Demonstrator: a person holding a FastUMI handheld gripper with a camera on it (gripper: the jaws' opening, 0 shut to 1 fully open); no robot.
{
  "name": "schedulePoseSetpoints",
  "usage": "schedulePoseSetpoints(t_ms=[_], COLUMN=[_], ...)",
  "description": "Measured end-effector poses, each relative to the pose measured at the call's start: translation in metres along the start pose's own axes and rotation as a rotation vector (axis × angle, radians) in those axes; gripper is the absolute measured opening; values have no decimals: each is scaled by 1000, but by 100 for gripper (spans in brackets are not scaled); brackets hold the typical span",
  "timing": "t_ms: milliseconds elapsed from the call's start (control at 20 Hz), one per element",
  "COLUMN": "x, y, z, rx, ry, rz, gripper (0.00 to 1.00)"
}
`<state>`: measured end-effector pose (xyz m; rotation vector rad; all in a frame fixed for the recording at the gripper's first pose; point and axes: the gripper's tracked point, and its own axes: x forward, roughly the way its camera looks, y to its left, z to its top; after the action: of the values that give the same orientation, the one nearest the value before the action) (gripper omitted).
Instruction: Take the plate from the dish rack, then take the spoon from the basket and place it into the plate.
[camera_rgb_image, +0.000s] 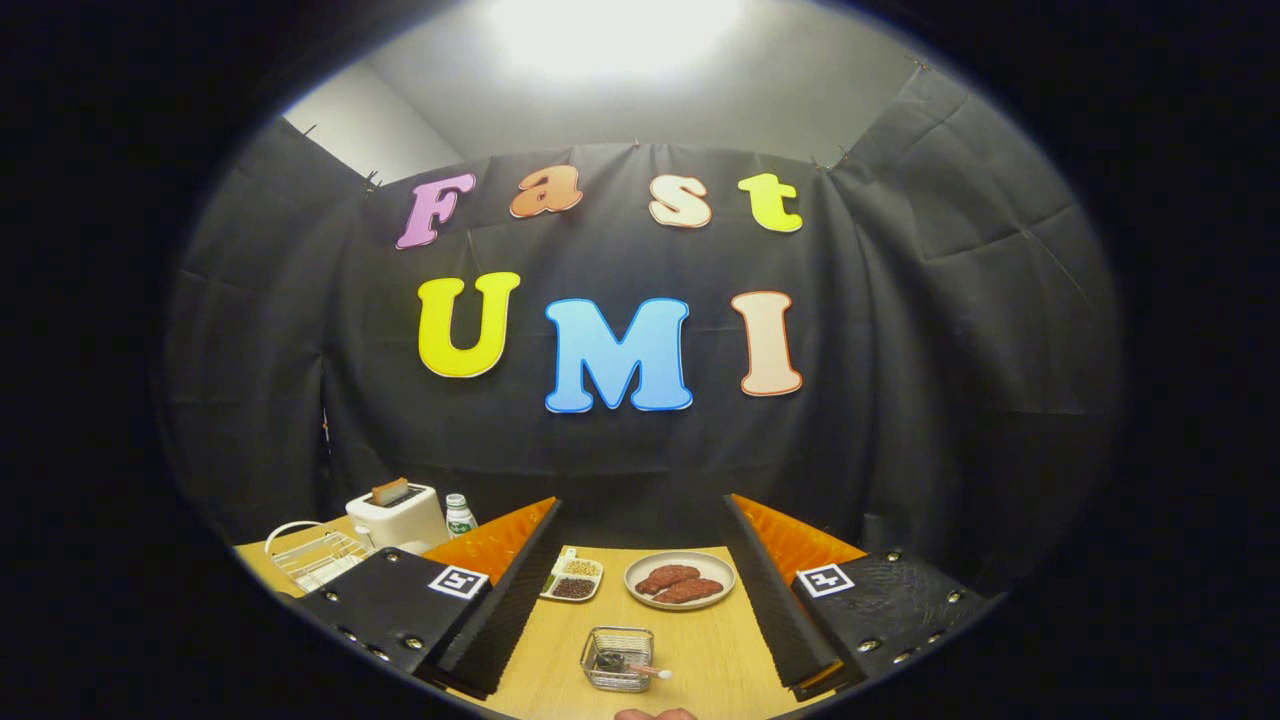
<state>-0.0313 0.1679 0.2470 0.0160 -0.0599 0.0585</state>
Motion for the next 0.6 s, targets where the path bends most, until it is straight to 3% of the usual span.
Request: schedulePoseSetpoints(t_ms=[350, 600], x=[17, 24], y=[76, 136], z=[-7, -41], rx=[9, 68], ry=[150, 370], rz=[71, 165], gripper=[96, 96])
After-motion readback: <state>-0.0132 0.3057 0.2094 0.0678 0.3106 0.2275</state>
